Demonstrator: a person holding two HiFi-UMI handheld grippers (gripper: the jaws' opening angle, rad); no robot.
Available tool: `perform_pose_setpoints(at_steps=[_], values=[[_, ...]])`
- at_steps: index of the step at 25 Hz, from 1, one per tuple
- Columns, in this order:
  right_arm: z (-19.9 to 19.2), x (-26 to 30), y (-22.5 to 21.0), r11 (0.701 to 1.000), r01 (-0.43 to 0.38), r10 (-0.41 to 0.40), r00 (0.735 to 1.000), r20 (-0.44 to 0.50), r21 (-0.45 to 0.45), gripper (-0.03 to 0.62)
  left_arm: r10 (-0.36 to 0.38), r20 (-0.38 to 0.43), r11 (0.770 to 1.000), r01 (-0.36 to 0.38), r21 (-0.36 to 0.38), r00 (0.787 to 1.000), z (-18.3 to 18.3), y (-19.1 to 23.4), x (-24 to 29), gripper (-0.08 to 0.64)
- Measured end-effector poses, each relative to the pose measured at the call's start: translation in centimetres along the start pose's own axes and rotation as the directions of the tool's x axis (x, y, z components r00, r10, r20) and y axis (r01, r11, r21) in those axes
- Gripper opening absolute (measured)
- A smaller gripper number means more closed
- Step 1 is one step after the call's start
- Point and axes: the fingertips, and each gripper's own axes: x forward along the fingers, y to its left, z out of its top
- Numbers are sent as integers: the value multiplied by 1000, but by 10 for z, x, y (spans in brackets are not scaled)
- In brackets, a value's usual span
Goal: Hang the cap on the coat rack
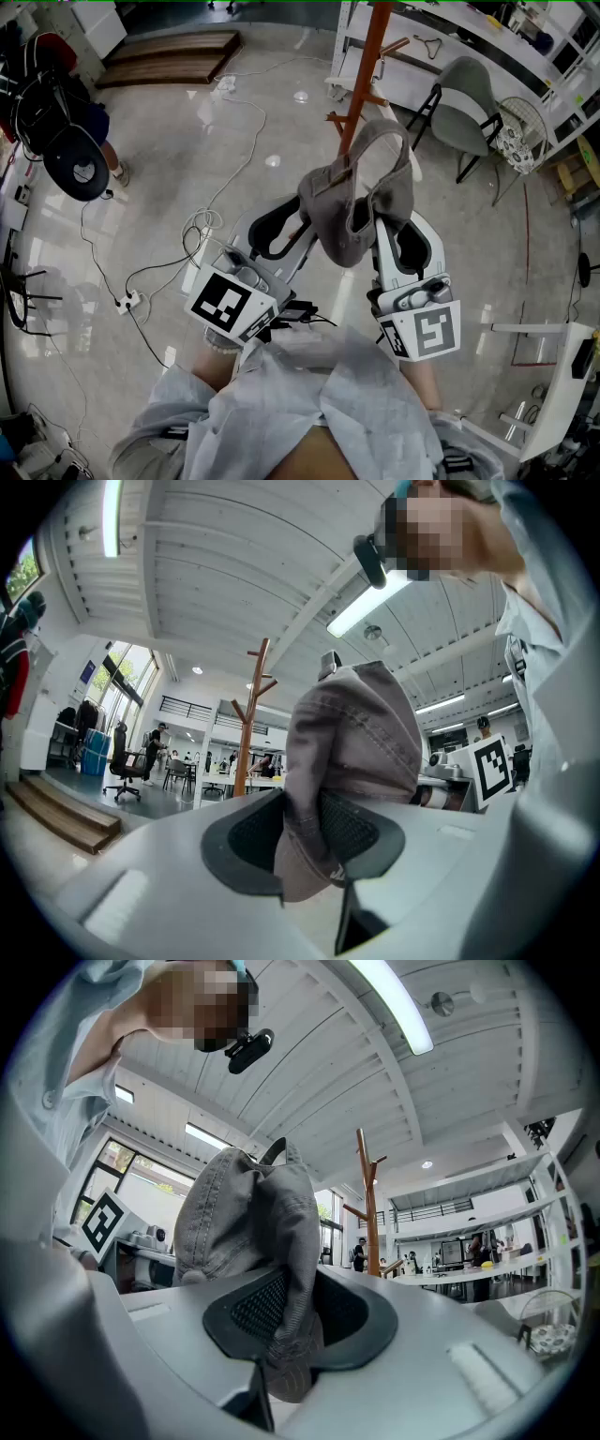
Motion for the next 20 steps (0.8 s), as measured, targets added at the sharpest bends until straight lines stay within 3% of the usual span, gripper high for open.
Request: perform_pose_setpoints(at_steps=[20], values=[[6,3,10,999,40,-40,999,6,5,86,-34,13,999,35,-7,999,8,6,-6,123]])
